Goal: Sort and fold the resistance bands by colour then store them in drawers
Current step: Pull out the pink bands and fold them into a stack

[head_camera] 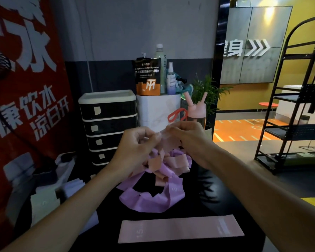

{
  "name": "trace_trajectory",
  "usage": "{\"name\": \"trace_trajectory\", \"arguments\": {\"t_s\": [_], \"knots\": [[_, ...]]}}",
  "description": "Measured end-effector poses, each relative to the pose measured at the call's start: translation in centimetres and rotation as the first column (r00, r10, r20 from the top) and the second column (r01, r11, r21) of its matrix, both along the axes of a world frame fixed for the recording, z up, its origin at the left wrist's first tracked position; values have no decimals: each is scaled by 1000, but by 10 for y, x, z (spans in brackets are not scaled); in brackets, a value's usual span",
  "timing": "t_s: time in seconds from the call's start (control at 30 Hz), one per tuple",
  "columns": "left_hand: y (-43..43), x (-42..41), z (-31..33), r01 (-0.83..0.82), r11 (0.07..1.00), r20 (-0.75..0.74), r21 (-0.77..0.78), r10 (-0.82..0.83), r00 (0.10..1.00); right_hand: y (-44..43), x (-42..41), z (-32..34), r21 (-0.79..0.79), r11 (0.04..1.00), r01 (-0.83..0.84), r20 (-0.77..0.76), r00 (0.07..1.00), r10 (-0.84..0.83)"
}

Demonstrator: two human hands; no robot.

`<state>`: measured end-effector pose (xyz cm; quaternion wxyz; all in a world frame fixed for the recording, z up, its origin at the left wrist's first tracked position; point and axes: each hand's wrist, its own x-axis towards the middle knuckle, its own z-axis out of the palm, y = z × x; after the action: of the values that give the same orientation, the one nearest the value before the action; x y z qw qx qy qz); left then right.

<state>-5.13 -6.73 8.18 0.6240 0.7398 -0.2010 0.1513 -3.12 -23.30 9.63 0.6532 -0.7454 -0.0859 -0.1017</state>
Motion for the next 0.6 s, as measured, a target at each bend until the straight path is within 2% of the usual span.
{"name": "trace_trajectory", "arguments": {"t_s": [0.1, 0.2, 0.3, 0.37, 0.5, 0.6], "knots": [[8, 8, -2, -102, 994, 54, 35, 100, 994, -3, -3, 4, -50, 998, -41, 28, 999, 42], [10, 17, 1, -95, 992, 49, 85, 91, 995, -6, -7, 10, -91, 990, -105, 60, 992, 111], [8, 26, 1, 48, 994, -81, 101, -40, 996, -9, -8, 14, -96, 984, -147, 102, 982, 157], [3, 31, -1, 163, 986, -173, 29, -155, 973, -12, -7, 15, -70, 982, -177, 109, 977, 184], [-6, 33, -10, 277, 958, -273, -77, -287, 918, -24, -12, 16, -29, 979, -200, 114, 973, 202], [-7, 31, -15, 330, 944, -288, 2, -315, 904, -34, -14, 8, -13, 981, -196, 119, 973, 196]]}}
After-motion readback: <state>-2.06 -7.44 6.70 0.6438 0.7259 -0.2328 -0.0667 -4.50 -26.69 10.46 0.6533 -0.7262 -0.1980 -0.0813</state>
